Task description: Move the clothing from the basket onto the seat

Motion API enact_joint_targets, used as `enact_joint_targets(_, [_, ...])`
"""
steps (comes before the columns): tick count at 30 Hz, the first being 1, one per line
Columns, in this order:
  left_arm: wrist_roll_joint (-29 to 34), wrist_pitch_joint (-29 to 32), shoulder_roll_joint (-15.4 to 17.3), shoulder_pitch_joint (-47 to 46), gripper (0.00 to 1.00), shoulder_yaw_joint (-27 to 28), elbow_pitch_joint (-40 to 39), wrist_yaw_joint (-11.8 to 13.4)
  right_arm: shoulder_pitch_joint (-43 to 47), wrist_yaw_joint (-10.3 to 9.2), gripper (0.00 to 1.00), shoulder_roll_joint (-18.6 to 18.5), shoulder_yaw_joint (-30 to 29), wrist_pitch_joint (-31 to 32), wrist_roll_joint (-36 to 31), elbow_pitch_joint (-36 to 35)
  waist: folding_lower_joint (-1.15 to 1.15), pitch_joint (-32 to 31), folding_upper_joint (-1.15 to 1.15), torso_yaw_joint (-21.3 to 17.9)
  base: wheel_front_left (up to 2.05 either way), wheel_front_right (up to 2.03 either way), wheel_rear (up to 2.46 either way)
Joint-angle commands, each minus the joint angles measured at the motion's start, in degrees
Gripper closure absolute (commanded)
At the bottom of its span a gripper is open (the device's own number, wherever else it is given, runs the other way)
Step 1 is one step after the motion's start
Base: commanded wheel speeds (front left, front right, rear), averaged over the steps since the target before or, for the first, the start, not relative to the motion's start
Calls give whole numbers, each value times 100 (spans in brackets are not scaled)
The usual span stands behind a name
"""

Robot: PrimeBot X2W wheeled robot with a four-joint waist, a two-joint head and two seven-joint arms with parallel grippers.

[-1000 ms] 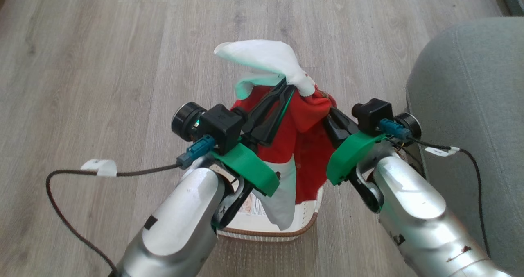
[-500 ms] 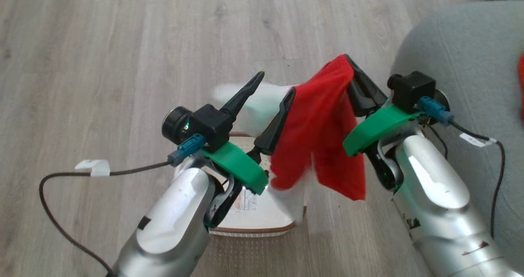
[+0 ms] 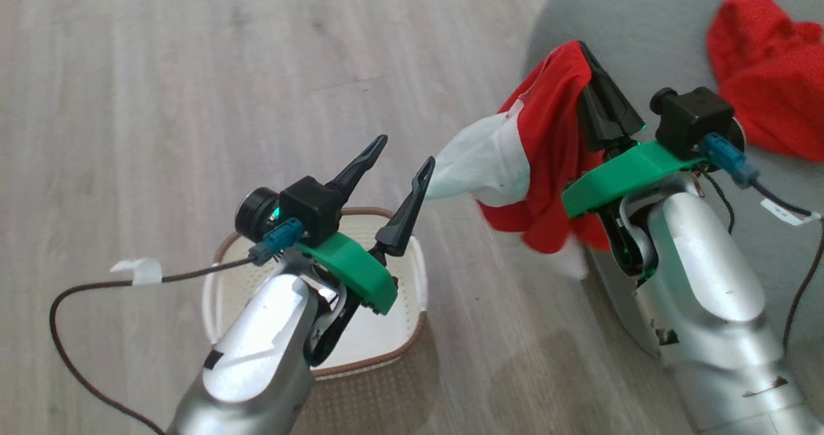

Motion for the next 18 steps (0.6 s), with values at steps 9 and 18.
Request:
enact_joint_targets(9, [96,-55,183,85,0,280,-65,-91,-92,-1,100,94,103,-37,33,-568,0,7,0,-1201,0,0,0])
enact_joint_targets(18, [12,-55,226,164,0,61,-35,-97,-79,-1,100,-20,93,-37,44,-823,0,57,0,-1849,0,0,0])
